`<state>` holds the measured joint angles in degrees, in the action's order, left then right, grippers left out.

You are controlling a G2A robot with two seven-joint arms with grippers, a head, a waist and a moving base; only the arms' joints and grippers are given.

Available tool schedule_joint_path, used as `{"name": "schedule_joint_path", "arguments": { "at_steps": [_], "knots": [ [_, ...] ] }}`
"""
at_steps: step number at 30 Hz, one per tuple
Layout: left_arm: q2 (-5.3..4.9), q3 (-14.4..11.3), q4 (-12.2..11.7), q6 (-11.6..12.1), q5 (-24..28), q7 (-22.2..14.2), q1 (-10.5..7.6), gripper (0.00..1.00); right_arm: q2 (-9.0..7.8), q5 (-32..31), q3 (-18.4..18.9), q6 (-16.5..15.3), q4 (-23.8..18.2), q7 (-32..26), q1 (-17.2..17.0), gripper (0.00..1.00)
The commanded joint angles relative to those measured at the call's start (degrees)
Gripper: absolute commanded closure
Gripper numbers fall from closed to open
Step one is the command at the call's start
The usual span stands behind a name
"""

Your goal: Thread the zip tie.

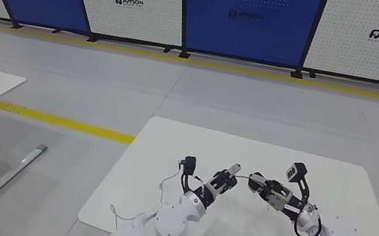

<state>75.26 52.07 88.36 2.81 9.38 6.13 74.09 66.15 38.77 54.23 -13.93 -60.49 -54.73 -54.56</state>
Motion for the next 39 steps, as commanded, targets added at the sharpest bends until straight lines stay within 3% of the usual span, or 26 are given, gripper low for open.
{"name": "schedule_joint_path", "arguments": {
  "at_steps": [1, 10, 11, 13, 15, 21, 30, 32, 39],
  "knots": [
    [0.08, 0.0, -0.1, -0.1, -0.2, -0.1, -0.02, 0.97, 0.00, 0.0, 0.0, 0.0, 0.0, 0.0, 0.0, 1.00],
    [0.42, -0.2, -0.3, 0.3, -0.8, -1.1, 0.18, 0.88, 0.00, 0.0, 0.0, 0.0, 0.0, 0.0, 0.0, 1.00],
    [0.43, -0.1, -0.3, 0.4, -0.9, -1.3, 0.25, 0.85, 0.00, 0.0, 0.0, 0.0, 0.0, 0.0, 0.0, 1.00],
    [0.46, 0.0, -0.1, 0.4, -0.7, -1.7, 0.40, 0.64, 0.00, 0.0, 0.0, 0.0, 0.0, 0.0, 0.0, 1.00],
    [0.47, 0.2, 0.1, 0.4, -0.8, -2.0, 0.52, 0.59, 0.00, 0.0, 0.0, 0.0, 0.0, 0.0, 0.0, 1.00],
    [0.49, 0.6, 0.8, 0.3, -1.3, -2.7, 1.03, 0.65, 0.00, 0.0, 0.0, 0.0, 0.0, 0.0, 0.0, 1.00],
    [0.64, 1.1, 1.0, 0.4, -1.5, -3.4, 1.31, 0.89, 0.00, 0.0, 0.0, 0.0, 0.0, 0.0, 0.0, 1.00],
    [0.68, 1.1, 1.0, 0.5, -1.5, -3.5, 1.33, 1.00, 0.00, 0.0, 0.0, 0.0, 0.0, 0.0, 0.0, 1.00],
    [0.85, 1.4, 0.8, 0.6, -1.7, -3.7, 1.31, 1.00, 0.00, 0.0, 0.0, 0.0, 0.0, 0.0, 0.0, 1.00]
  ]
}}
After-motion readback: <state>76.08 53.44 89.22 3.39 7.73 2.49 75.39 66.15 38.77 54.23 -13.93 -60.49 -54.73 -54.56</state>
